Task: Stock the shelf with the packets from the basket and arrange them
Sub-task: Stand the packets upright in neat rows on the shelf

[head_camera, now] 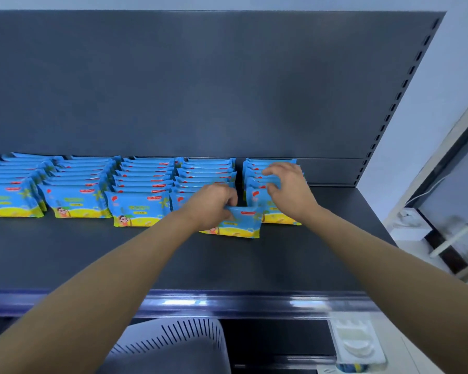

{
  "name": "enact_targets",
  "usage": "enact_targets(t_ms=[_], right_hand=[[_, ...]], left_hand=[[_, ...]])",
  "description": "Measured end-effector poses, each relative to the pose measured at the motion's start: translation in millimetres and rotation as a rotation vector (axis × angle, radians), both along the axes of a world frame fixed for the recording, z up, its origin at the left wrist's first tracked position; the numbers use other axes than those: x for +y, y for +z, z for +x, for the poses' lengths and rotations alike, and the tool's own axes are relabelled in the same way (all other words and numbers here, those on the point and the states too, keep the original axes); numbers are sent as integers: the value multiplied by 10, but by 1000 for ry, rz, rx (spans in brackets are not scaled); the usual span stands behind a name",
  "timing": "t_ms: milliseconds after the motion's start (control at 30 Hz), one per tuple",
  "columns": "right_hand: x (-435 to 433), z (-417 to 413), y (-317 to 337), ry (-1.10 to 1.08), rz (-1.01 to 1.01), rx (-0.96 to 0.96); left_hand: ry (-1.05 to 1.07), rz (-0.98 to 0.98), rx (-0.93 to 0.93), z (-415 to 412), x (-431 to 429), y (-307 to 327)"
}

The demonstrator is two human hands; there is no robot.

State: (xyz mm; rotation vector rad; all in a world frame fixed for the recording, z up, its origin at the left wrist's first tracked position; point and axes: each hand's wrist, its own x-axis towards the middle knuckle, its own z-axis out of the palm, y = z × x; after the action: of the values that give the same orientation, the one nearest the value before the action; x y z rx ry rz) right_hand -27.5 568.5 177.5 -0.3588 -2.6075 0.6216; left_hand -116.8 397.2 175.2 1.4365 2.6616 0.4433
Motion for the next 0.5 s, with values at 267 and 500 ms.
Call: enact_targets(t_ms=[267, 500], right_hand=[[429, 298, 42, -176, -127, -35], [513, 450, -151, -151, -223, -366]], left_hand=[[-111, 27, 199, 260, 907, -61], [-69, -46, 365, 212, 817, -184]])
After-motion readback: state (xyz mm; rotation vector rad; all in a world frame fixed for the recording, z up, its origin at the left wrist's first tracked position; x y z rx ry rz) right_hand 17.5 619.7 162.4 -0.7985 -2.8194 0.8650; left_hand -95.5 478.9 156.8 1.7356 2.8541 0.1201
